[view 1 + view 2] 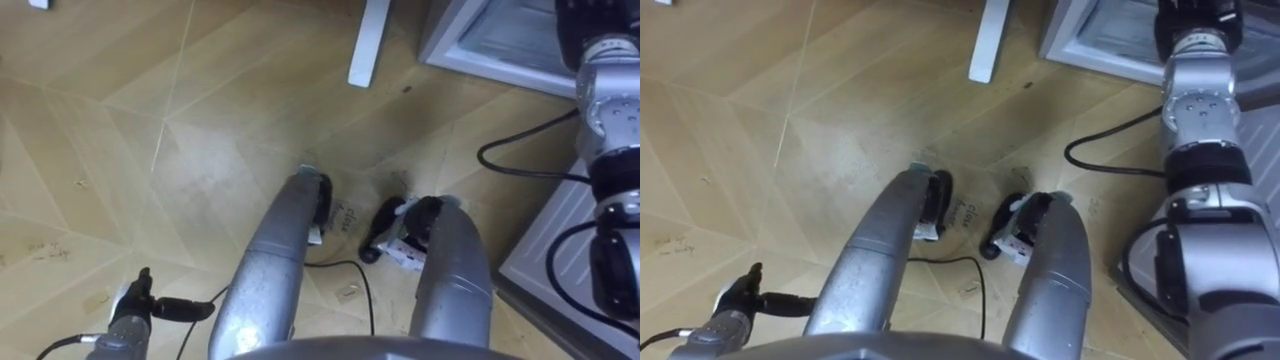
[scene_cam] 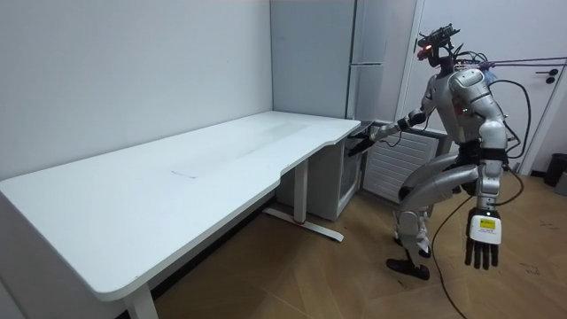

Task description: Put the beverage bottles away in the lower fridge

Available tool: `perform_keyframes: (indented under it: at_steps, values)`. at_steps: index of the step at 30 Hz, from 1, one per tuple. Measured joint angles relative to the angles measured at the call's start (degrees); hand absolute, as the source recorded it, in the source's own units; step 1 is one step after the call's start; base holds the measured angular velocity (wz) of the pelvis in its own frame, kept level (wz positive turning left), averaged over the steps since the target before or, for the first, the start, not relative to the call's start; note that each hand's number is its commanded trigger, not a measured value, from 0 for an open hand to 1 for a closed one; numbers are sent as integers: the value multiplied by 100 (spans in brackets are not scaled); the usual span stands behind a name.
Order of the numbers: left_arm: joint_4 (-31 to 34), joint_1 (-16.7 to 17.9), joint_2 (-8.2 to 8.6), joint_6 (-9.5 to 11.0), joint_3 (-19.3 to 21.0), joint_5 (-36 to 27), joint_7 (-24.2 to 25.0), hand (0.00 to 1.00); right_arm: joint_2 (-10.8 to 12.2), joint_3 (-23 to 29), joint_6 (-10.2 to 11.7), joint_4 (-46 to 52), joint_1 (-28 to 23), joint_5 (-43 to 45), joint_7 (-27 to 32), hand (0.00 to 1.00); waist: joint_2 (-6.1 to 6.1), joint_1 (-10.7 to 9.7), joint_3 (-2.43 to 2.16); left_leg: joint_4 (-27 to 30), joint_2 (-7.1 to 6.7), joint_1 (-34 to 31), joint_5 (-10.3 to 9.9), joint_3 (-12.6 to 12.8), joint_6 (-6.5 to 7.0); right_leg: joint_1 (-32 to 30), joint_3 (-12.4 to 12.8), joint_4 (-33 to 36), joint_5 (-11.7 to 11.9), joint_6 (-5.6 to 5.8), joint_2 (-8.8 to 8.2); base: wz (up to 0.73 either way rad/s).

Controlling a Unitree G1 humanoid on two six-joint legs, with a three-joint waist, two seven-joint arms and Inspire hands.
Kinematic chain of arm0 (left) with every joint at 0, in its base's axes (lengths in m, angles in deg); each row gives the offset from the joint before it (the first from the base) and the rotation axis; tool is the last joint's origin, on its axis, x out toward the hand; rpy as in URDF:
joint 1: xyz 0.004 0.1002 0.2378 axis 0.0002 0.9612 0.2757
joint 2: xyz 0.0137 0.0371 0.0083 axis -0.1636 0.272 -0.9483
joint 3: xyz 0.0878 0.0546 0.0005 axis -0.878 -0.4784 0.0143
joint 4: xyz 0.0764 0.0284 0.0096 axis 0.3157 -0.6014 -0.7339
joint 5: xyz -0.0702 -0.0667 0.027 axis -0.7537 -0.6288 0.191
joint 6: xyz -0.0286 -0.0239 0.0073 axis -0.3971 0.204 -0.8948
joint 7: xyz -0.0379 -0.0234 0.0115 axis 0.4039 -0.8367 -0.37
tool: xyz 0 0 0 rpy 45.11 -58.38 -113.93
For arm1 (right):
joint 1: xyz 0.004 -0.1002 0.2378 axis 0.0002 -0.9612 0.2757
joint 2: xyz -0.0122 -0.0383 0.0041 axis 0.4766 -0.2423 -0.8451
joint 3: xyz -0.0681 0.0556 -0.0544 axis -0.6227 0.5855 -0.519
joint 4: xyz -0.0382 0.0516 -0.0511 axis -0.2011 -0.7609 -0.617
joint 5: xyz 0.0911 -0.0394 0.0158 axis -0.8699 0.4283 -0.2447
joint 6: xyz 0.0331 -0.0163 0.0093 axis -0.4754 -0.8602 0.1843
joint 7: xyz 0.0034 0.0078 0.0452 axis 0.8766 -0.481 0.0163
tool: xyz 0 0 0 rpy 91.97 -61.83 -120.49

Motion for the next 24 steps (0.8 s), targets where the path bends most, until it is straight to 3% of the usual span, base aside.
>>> perform_keyframes:
  at_steps: [12,16,21,24]
  values:
    - [157,62,2,6,4,8,-19,0,-2,-37,2,25,0,7,6,0,25,4,-15,-24,2,23,15,-11,-24,15,-4,-20,12,-35,2,0]
    - [375,234,1,4,-3,7,-30,0,-14,-43,-25,24,0,10,6,0,58,3,-35,-80,8,35,25,-36,-35,45,-60,-107,38,-22,3,-1]
    - [324,246,-37,-27,-1,3,59,0,-37,-112,-193,-380,-6,112,-230,0,56,-30,-27,-341,9,319,72,-45,-39,352,-146,-361,75,-12,24,3]
    - [316,264,-60,-22,-50,-153,223,0,-151,-445,-385,-936,-8,491,-617,0,32,-52,-16,-628,10,652,114,-57,-44,673,-160,-643,113,42,87,0]
